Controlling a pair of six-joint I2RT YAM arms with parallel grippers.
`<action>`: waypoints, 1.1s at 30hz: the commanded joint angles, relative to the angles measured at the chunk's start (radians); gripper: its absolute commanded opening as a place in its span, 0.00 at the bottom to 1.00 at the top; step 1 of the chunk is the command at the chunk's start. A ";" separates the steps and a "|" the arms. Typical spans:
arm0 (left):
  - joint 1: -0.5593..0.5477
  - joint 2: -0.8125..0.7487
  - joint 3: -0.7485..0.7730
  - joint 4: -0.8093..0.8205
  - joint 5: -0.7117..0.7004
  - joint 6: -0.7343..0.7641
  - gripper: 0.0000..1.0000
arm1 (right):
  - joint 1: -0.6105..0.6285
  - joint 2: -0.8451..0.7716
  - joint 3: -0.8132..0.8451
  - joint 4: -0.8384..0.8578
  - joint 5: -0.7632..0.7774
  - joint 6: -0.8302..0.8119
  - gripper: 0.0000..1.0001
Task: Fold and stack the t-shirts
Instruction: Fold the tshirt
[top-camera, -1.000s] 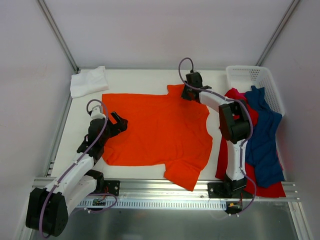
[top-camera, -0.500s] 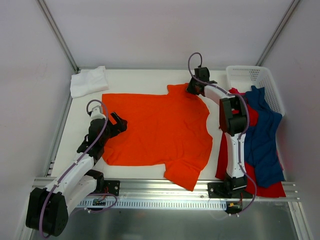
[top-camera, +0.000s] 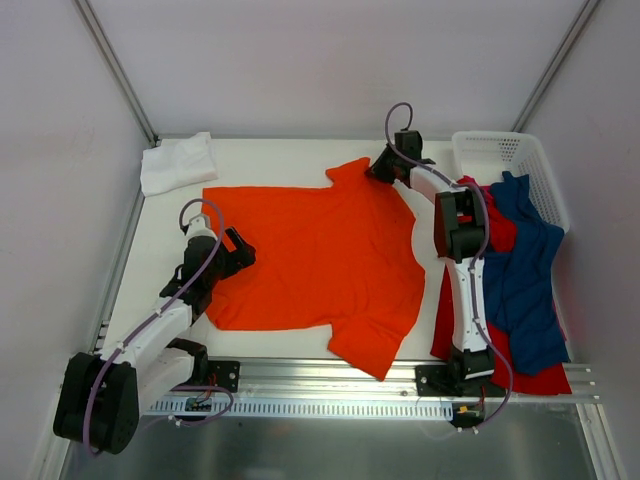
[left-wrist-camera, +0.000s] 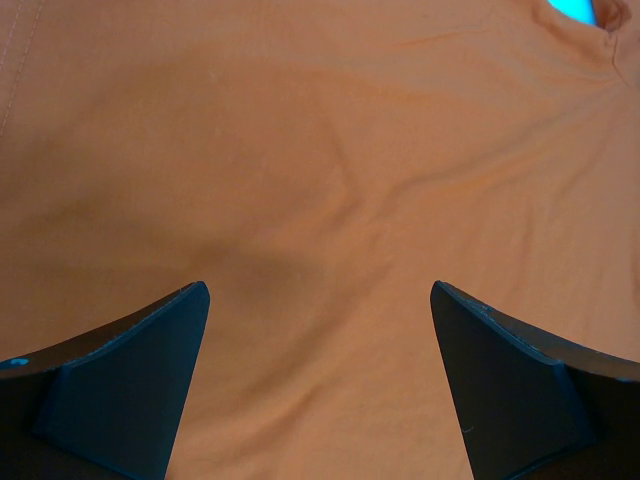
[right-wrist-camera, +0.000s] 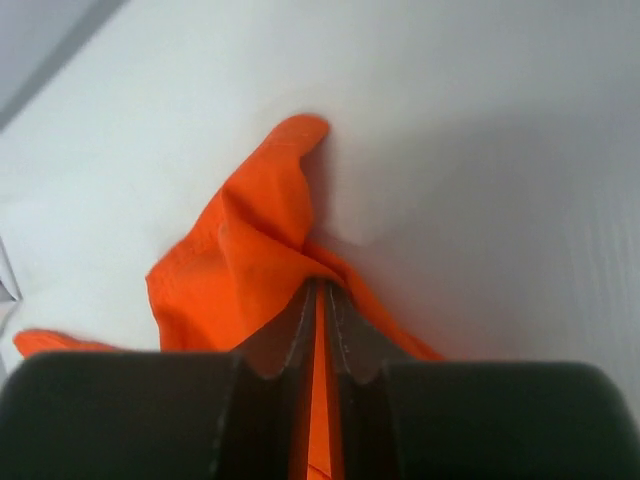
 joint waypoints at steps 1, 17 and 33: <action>-0.007 0.003 0.027 0.039 -0.029 0.025 0.94 | -0.039 0.079 0.119 0.016 -0.057 0.082 0.14; -0.007 0.000 0.025 0.005 -0.041 0.036 0.94 | -0.059 0.248 0.365 0.375 -0.163 0.115 1.00; -0.014 -0.118 -0.008 -0.095 0.075 -0.114 0.82 | 0.030 -0.880 -0.690 0.464 -0.097 0.026 1.00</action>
